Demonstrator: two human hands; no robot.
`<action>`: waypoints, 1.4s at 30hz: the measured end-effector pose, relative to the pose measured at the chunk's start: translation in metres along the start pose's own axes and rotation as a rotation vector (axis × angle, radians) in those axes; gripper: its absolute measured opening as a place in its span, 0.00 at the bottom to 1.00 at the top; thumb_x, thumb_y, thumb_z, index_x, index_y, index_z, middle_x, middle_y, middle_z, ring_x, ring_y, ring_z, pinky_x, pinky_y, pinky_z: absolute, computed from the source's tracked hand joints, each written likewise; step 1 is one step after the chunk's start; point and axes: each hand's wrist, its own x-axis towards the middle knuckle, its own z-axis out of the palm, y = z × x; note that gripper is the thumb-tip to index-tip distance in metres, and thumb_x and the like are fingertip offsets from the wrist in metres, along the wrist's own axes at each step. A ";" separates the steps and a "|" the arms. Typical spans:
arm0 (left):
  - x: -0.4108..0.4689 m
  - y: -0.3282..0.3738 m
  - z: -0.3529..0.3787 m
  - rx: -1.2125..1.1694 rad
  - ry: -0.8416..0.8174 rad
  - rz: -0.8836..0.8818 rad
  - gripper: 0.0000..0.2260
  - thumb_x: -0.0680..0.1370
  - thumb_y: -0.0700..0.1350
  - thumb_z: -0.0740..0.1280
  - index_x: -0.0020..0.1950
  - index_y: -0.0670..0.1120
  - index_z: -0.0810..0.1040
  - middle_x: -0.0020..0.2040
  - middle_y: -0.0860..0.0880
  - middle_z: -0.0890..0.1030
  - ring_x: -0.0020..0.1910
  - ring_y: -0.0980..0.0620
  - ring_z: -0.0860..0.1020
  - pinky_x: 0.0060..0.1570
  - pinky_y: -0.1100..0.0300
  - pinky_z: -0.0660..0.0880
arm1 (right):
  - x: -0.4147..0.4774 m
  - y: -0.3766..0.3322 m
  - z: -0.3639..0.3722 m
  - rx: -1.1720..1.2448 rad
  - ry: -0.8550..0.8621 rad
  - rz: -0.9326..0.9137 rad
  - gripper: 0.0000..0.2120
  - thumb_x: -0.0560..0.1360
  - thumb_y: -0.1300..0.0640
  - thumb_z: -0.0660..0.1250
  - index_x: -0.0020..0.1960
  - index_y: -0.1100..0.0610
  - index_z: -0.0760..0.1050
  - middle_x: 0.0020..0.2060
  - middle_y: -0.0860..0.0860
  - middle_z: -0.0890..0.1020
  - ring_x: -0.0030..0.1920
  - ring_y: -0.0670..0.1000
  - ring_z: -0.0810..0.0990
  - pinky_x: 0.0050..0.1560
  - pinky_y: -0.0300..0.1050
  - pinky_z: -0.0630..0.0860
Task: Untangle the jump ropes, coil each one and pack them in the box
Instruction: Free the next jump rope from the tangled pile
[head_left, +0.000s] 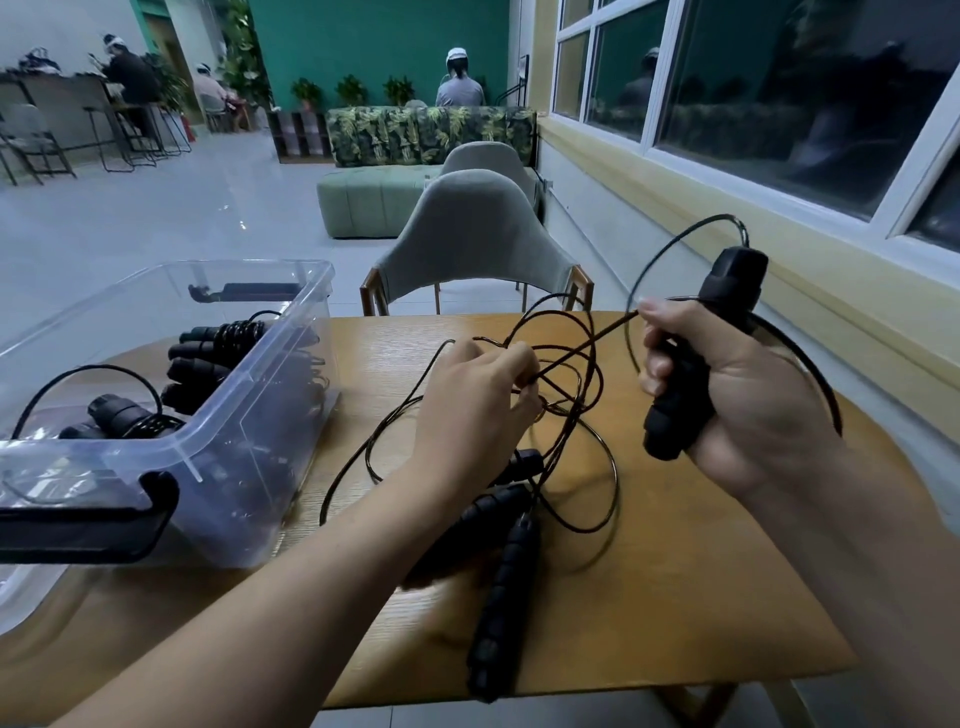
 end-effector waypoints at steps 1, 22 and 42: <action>0.000 0.000 0.001 0.013 0.001 -0.003 0.04 0.78 0.46 0.72 0.49 0.51 0.78 0.43 0.58 0.83 0.48 0.51 0.69 0.49 0.52 0.70 | 0.000 -0.002 0.000 0.009 0.003 -0.004 0.07 0.76 0.60 0.75 0.46 0.56 0.76 0.36 0.50 0.78 0.32 0.47 0.73 0.33 0.38 0.72; 0.001 0.019 -0.001 0.028 0.035 0.031 0.12 0.84 0.52 0.57 0.56 0.52 0.80 0.48 0.56 0.83 0.49 0.47 0.72 0.50 0.46 0.71 | -0.003 0.057 0.014 -0.190 0.049 -0.008 0.05 0.80 0.59 0.73 0.53 0.61 0.83 0.40 0.54 0.83 0.35 0.53 0.78 0.36 0.47 0.76; -0.004 0.022 -0.004 0.066 0.006 0.096 0.07 0.80 0.45 0.72 0.56 0.48 0.77 0.47 0.54 0.83 0.49 0.47 0.72 0.49 0.53 0.64 | 0.001 0.067 0.008 -0.276 0.024 -0.043 0.07 0.77 0.57 0.78 0.51 0.59 0.83 0.36 0.52 0.83 0.36 0.53 0.80 0.38 0.48 0.79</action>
